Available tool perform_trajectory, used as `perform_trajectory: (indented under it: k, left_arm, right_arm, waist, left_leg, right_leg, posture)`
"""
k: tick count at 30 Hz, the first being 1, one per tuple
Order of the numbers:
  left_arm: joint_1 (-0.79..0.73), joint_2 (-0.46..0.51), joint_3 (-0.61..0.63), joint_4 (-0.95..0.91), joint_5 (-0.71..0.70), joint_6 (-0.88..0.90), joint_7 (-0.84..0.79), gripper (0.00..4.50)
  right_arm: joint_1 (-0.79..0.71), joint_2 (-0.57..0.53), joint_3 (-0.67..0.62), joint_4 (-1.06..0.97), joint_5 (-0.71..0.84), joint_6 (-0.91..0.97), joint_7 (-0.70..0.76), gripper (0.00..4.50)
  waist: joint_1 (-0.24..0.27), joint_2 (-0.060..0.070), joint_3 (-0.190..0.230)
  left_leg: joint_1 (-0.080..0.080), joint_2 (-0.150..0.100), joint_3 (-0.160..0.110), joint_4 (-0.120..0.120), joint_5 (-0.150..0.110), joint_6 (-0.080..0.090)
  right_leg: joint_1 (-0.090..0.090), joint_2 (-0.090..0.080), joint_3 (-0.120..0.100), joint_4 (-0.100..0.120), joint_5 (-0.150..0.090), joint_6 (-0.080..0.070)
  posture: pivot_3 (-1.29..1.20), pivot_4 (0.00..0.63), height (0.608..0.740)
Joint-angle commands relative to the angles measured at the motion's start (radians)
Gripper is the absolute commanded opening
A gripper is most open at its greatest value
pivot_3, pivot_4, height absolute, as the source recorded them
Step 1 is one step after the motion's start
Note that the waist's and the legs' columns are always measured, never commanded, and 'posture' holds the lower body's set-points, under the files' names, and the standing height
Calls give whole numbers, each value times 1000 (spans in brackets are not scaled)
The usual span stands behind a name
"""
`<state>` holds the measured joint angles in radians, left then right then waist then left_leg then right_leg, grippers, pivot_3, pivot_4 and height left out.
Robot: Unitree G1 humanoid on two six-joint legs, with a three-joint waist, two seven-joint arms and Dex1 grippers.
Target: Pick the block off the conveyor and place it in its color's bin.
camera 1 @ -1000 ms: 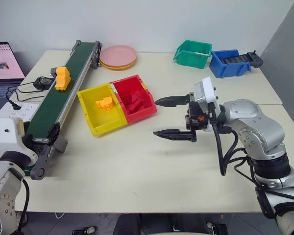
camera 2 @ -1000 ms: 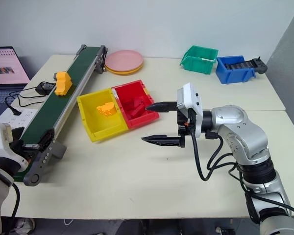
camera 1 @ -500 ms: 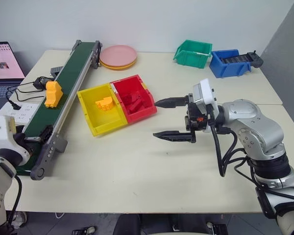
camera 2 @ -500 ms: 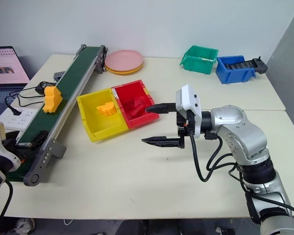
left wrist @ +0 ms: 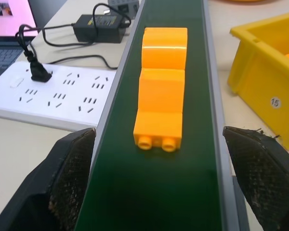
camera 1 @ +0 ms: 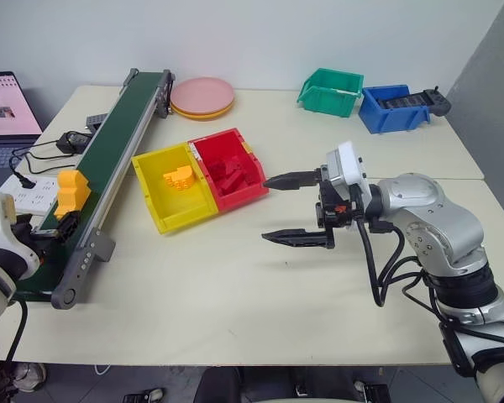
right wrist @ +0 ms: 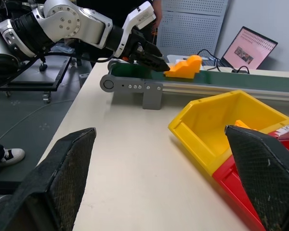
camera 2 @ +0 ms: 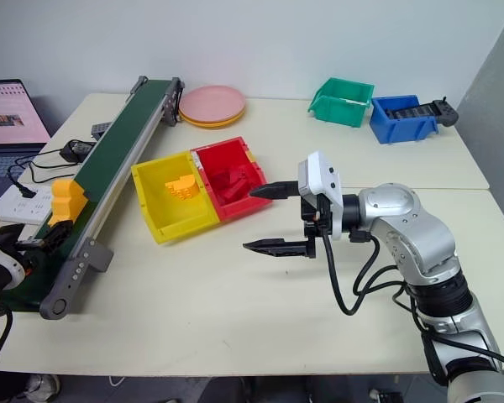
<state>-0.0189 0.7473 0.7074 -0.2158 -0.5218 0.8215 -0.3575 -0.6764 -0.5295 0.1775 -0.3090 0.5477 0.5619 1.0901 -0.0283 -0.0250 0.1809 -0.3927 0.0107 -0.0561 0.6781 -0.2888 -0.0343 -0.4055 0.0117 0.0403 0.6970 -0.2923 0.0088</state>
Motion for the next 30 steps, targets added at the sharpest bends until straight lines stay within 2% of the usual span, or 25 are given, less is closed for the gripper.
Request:
perform_trajectory:
  k: [1, 2, 9, 15, 23, 25, 28, 30]
  left_arm:
    - [-25, 24, -4, 13, 19, -4, 8, 4399]
    - [-27, 22, -6, 18, 23, -3, 12, 4054]
    - [-3, 19, -25, -2, 51, 5, 18, 2814]
    - [68, -15, -4, -141, 52, 52, 58, 1619]
    - [57, -23, 20, -242, 42, 83, 92, 1526]
    - [-13, -7, -2, -268, 6, 101, 86, 1526]
    - [-210, -10, -119, -276, -64, 148, 80, 1526]
    - [-262, -20, -151, -269, -75, 169, 83, 1526]
  right_arm:
    - [5, -10, -16, -39, 11, -11, 3, 4500]
    - [5, -11, -17, -41, 13, -9, 3, 4500]
    - [0, -17, -16, -43, 16, -2, 1, 4500]
    - [-15, -16, -16, -23, 13, -10, 8, 4500]
    - [-32, -4, -13, -1, 18, -18, 21, 4500]
    - [-35, -9, -18, 1, 16, -18, 23, 4500]
    - [-34, -38, -34, -5, -5, -18, 13, 4500]
    - [-30, -48, -36, -9, -11, -19, 10, 4500]
  waist:
    - [0, 0, 0]
    - [0, 0, 0]
    - [0, 0, 0]
    - [0, 0, 0]
    - [0, 0, 0]
    - [2, 0, 0]
    - [14, -1, 0]
    - [22, -1, -1]
  left_leg:
    - [0, 0, 0, 0, 0, 0]
    - [0, 0, 0, 0, 0, 0]
    - [0, 0, 0, 0, 0, 0]
    - [0, 0, 0, 0, 0, 0]
    - [0, 0, 0, 0, 0, 0]
    - [0, -1, 0, 0, 0, 0]
    - [-1, -1, -2, 0, 0, 0]
    - [-1, -1, -2, 1, 0, 0]
  right_leg:
    - [0, 0, 0, 0, 0, 0]
    - [0, 0, 0, 0, 0, 0]
    - [0, 0, 0, 0, 0, 0]
    - [0, -1, 0, 0, 0, 0]
    - [0, -1, 0, 0, 0, 0]
    - [0, -1, 0, 0, 0, 0]
    - [0, -1, -2, 0, 0, 0]
    - [1, -1, -3, 0, 0, 0]
  posture:
    - [0, 150, 740]
    - [0, 150, 740]
    - [0, 150, 740]
    - [0, 150, 740]
    - [0, 150, 740]
    - [0, 150, 740]
    - [0, 150, 740]
    - [0, 150, 740]
